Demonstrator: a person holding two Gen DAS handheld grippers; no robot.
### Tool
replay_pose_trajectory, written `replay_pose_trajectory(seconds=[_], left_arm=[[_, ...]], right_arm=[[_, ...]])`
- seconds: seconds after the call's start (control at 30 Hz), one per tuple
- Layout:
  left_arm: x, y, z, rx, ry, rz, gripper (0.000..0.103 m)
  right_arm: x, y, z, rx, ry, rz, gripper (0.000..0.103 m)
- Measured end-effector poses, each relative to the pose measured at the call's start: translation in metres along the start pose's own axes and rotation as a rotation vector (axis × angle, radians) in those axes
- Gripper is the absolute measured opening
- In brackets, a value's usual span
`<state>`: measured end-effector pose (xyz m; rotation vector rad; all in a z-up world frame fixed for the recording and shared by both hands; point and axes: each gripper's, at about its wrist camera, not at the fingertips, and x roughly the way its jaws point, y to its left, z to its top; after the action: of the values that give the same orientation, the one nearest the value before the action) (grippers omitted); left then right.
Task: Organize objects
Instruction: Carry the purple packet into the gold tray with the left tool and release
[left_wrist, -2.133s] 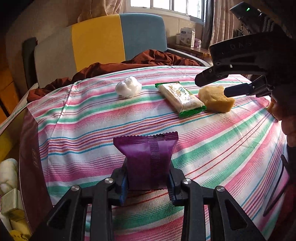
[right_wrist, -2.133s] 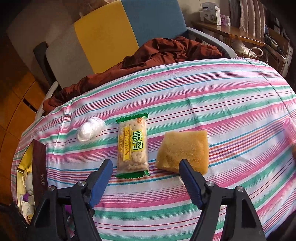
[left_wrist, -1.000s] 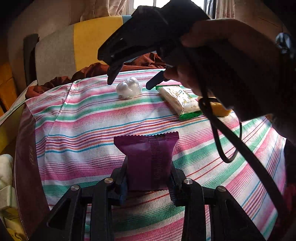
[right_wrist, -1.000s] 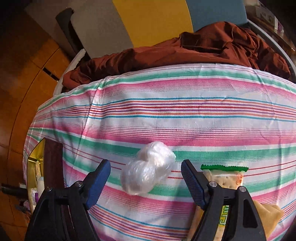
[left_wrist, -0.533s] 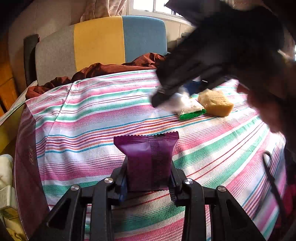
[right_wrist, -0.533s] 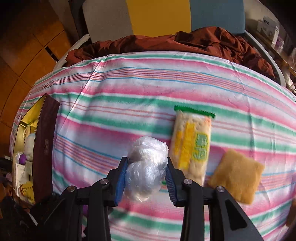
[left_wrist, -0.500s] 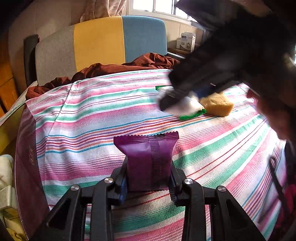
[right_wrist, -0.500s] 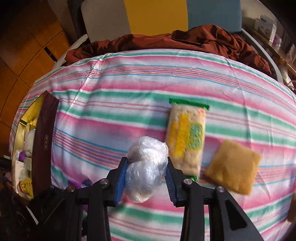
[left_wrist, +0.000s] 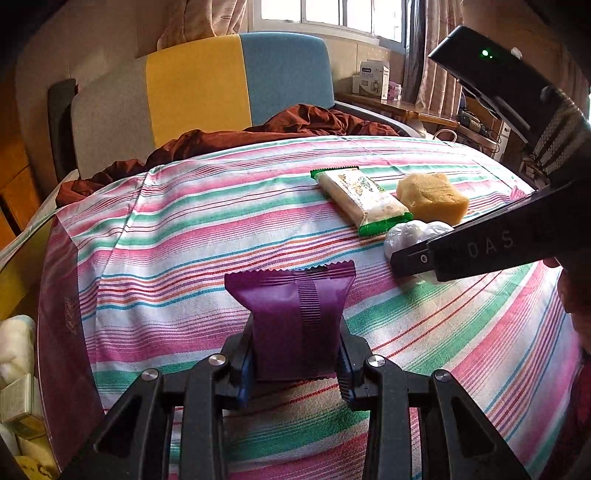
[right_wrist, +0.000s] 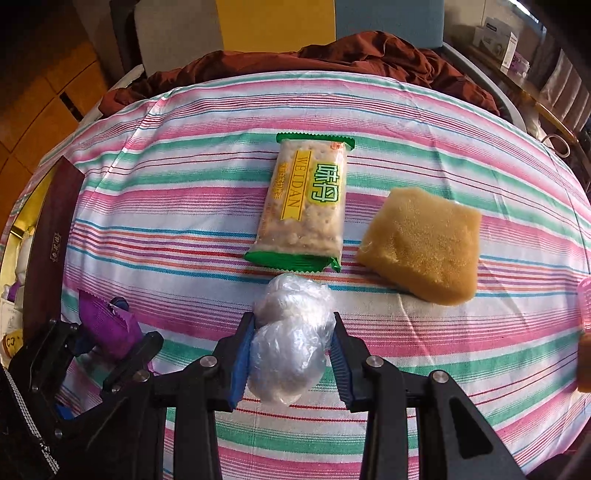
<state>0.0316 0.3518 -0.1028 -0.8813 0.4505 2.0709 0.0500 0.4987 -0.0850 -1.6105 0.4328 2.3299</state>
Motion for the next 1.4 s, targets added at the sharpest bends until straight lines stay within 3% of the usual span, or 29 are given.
replay_pose_trajectory(seconds=[0.47, 1.03, 1.4], left_arm=[[-0.011, -0.001, 0.0, -0.008, 0.028, 0.015, 0.034], [-0.105, 0.005, 0.014, -0.035, -0.102, 0.004, 0.034], [-0.153, 0.078, 0.008, -0.17, -0.131, 0.111, 0.034]], right_arm=[[0.009, 0.011, 0.007, -0.045, -0.013, -0.024, 0.038], [0.015, 0.009, 0.009, -0.077, -0.022, -0.047, 0.038], [0.013, 0.012, 0.006, -0.099, -0.026, -0.069, 0.038]])
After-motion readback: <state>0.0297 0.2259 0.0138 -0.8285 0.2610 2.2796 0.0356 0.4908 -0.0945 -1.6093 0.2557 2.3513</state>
